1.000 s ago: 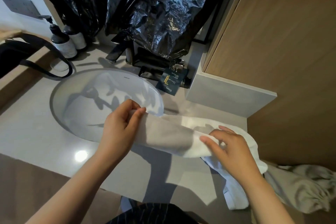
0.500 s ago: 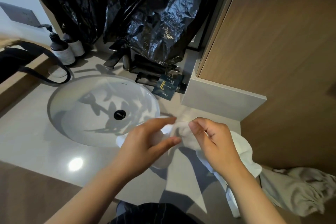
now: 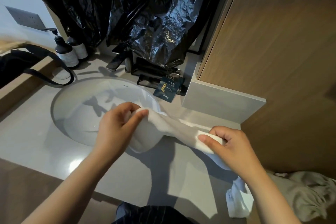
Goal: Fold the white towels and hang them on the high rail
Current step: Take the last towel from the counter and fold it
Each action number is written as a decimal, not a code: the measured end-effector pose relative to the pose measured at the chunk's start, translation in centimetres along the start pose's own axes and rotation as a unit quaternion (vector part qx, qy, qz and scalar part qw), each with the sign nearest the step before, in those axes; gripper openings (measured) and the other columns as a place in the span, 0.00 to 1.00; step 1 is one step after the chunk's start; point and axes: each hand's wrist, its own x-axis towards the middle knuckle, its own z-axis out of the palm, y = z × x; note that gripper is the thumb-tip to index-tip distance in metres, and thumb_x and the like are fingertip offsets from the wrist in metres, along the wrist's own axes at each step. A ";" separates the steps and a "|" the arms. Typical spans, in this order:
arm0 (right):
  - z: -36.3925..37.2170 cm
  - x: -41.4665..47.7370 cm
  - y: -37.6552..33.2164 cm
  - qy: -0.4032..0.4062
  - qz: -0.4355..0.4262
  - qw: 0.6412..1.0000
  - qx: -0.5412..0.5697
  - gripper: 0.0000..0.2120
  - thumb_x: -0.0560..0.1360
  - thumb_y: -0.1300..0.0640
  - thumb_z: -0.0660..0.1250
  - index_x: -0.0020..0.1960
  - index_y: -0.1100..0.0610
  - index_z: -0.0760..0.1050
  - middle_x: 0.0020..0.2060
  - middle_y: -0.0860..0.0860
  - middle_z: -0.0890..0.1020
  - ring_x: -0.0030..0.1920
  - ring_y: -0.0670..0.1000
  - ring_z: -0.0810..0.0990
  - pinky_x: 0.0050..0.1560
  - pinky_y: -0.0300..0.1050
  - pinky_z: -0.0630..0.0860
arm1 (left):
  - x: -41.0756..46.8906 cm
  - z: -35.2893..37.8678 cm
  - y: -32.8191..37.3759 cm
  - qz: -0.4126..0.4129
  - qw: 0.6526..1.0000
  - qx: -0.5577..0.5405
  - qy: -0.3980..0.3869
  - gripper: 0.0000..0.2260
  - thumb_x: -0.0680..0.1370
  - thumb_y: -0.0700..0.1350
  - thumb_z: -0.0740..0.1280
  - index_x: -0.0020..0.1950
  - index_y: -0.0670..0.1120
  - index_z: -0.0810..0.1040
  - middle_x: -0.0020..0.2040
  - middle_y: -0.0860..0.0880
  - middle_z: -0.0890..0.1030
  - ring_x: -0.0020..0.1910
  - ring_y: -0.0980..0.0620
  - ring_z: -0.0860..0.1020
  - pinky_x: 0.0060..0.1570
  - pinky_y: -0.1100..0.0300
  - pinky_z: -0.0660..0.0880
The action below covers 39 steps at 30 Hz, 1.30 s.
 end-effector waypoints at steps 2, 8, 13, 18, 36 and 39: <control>-0.3 0.1 0.0 0.013 -0.006 1.000 0.009 0.18 0.69 0.34 0.64 0.34 0.48 0.74 0.30 0.43 0.76 0.34 0.46 0.75 0.33 0.39 0.69 | 0.2 0.1 -0.3 0.006 0.996 0.088 -0.028 0.07 0.76 0.54 0.69 0.43 0.52 0.81 0.38 0.54 0.80 0.41 0.49 0.78 0.40 0.52 0.74; -0.3 0.4 -2.1 0.046 -0.051 0.998 -0.016 0.08 0.74 0.37 0.61 0.40 0.38 0.76 0.39 0.38 0.81 0.44 0.44 0.80 0.39 0.41 0.77 | -1.1 0.7 1.4 0.111 0.979 0.150 -0.084 0.21 0.74 0.53 0.73 0.65 0.49 0.78 0.62 0.56 0.78 0.57 0.57 0.76 0.53 0.70 0.68; -0.4 0.9 -4.0 0.053 -0.097 0.994 0.017 0.12 0.76 0.34 0.60 0.42 0.37 0.77 0.38 0.39 0.81 0.42 0.46 0.80 0.39 0.38 0.73 | -1.9 2.2 4.0 0.166 0.971 0.038 -0.170 0.17 0.77 0.52 0.69 0.66 0.53 0.77 0.58 0.63 0.79 0.56 0.65 0.76 0.55 0.73 0.68; -0.9 1.1 -5.3 0.056 -0.127 0.990 0.019 0.11 0.75 0.36 0.63 0.42 0.40 0.79 0.38 0.40 0.82 0.42 0.48 0.81 0.39 0.41 0.76 | -1.1 3.4 4.5 0.093 0.971 -0.069 -0.208 0.05 0.78 0.48 0.68 0.52 0.51 0.82 0.44 0.58 0.82 0.42 0.61 0.79 0.44 0.67 0.73; -4.4 -1.0 0.5 0.100 -0.011 0.994 -0.041 0.12 0.77 0.56 0.68 0.51 0.38 0.78 0.46 0.34 0.82 0.51 0.38 0.80 0.48 0.31 0.76 | 1.6 1.3 3.6 0.080 0.996 -0.022 0.013 0.07 0.77 0.46 0.69 0.39 0.51 0.80 0.38 0.57 0.80 0.36 0.61 0.76 0.35 0.72 0.69; -4.5 -1.1 0.4 0.087 -0.003 0.996 -0.026 0.14 0.77 0.55 0.68 0.47 0.33 0.76 0.45 0.31 0.81 0.50 0.36 0.79 0.44 0.27 0.75 | 1.9 1.3 2.9 0.070 0.997 0.016 0.015 0.06 0.77 0.47 0.68 0.40 0.50 0.80 0.36 0.56 0.81 0.37 0.61 0.77 0.35 0.69 0.70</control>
